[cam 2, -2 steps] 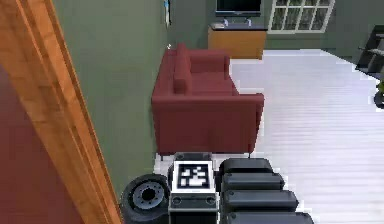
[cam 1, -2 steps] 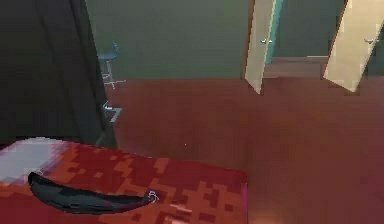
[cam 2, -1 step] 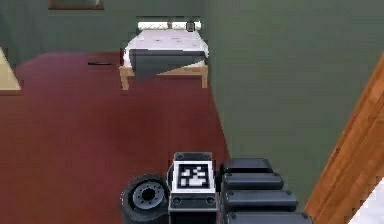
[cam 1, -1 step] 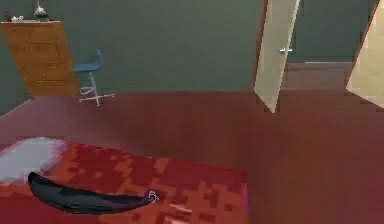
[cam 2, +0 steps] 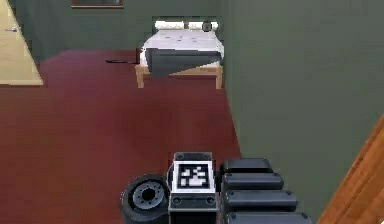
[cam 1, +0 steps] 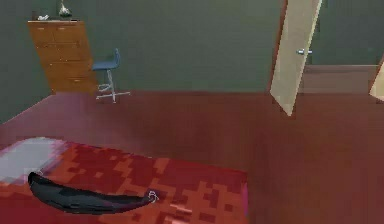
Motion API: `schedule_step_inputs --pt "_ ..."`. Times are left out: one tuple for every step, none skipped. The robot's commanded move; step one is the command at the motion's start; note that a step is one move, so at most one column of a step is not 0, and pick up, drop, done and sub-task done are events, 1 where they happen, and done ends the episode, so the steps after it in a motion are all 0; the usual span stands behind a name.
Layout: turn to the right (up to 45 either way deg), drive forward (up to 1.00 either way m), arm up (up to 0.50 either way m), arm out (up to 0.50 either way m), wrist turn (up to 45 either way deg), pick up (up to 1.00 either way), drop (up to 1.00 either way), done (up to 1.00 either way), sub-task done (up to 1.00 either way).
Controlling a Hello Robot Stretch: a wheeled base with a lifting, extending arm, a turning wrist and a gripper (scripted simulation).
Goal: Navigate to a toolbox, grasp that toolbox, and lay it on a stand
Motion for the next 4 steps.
schedule_step_inputs --pt "0.0 0.55 0.00 0.00 0.0 0.00 0.00 0.00 0.00" --pt "-42.0 0.00 0.00 0.00 0.0 0.00 0.00 0.00 0.00" --pt "-3.0 0.00 0.00 0.00 0.0 0.00 0.00 0.00 0.00" --pt "0.0 1.00 0.00 0.00 0.0 0.00 0.00 0.00 0.00"
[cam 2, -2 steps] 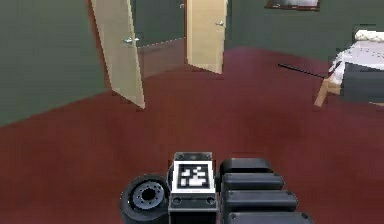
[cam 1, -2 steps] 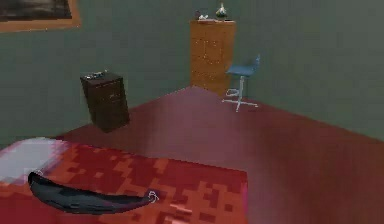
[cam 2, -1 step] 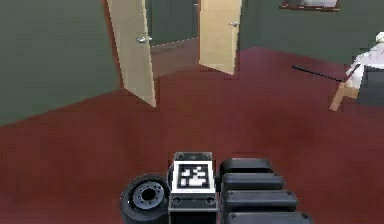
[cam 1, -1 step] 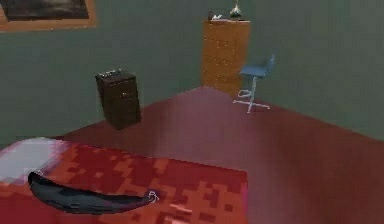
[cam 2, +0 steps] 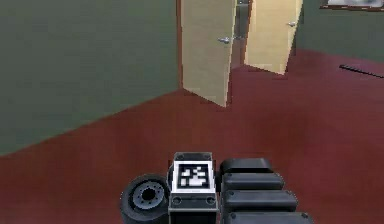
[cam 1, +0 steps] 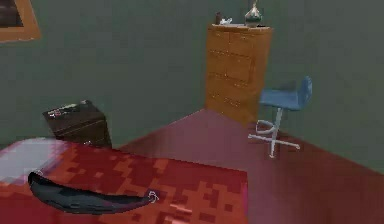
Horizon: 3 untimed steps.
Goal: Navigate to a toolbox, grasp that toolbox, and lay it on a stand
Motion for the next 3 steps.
schedule_step_inputs --pt "0.0 1.00 0.00 0.00 0.0 0.00 0.00 0.00 0.00" --pt "0.0 0.60 0.00 0.00 0.0 0.00 0.00 0.00 0.00" --pt "-45.0 0.00 0.00 0.00 0.0 0.00 0.00 0.00 0.00"
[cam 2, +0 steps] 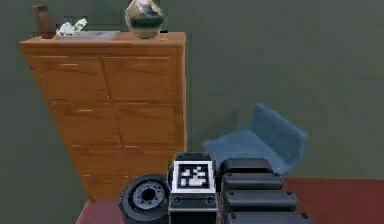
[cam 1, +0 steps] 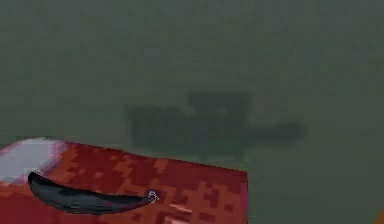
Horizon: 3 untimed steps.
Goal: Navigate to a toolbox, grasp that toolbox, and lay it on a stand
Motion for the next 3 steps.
schedule_step_inputs --pt "45.0 0.00 0.00 0.00 0.0 0.00 0.00 0.00 0.00" --pt "-45.0 0.00 0.00 0.00 0.0 0.00 0.00 0.00 0.00" --pt "-3.0 0.00 0.00 0.00 0.0 0.00 0.00 0.00 0.00"
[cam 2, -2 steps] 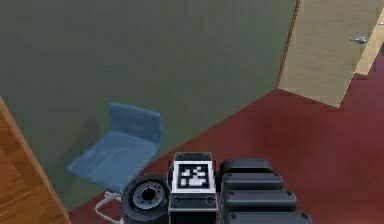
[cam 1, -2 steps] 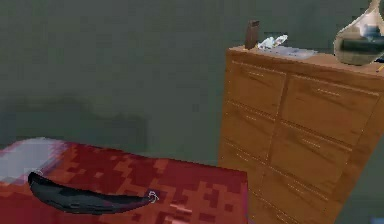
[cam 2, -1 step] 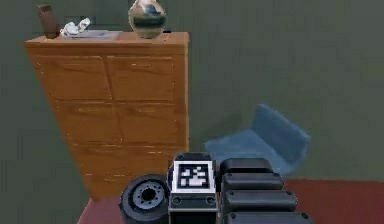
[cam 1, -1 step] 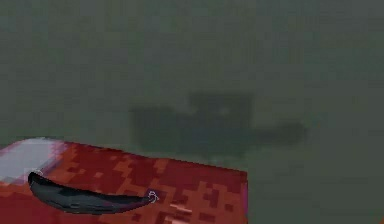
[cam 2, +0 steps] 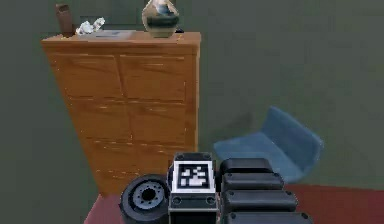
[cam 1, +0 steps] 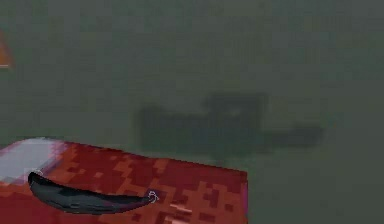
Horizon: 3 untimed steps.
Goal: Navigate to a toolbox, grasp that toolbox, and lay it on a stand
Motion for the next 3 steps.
schedule_step_inputs --pt "45.0 0.00 0.00 0.00 0.0 0.00 0.00 0.00 0.00" --pt "6.0 0.00 0.00 0.00 0.0 0.00 0.00 0.00 0.00" --pt "3.0 0.00 0.00 0.00 0.0 0.00 0.00 0.00 0.00"
